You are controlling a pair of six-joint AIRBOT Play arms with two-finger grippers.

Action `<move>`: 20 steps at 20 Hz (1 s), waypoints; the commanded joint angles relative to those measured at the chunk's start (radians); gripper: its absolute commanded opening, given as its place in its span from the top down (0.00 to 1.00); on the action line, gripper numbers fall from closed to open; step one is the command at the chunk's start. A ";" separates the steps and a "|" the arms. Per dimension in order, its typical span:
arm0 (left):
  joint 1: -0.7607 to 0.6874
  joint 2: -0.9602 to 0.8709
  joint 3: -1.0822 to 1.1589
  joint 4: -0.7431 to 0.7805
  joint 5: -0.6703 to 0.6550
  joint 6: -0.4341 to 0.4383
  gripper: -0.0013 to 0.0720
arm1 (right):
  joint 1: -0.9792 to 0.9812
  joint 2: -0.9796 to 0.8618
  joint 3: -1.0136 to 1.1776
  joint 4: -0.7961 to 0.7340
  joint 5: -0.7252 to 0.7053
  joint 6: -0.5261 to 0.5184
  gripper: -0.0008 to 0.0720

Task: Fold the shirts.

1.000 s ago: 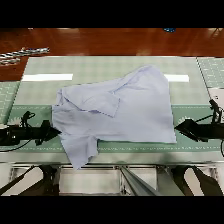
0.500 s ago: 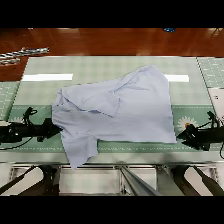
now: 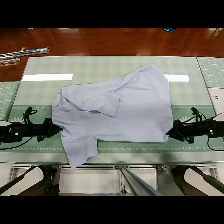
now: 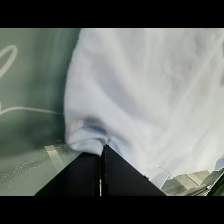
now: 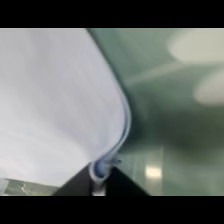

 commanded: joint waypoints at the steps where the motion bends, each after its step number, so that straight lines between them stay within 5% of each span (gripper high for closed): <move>1: 0.000 0.000 0.008 -0.031 -0.002 0.001 0.96 | 0.084 -0.025 0.029 0.147 -0.069 -0.084 0.96; 7: 0.000 0.087 0.291 -0.447 -0.144 0.031 0.96 | 0.149 0.039 0.439 0.166 0.094 -0.057 0.96; 10: -0.001 0.220 0.512 -0.647 0.012 0.084 0.96 | 0.149 0.108 0.767 0.164 0.101 -0.020 0.96; 13: 0.003 0.307 0.748 -0.636 0.103 0.019 0.96 | 0.149 0.159 1.062 0.161 0.092 0.010 0.96; 20: 0.004 0.479 1.142 -0.342 -0.031 -0.124 0.96 | 0.149 0.334 1.392 0.021 0.141 0.040 0.96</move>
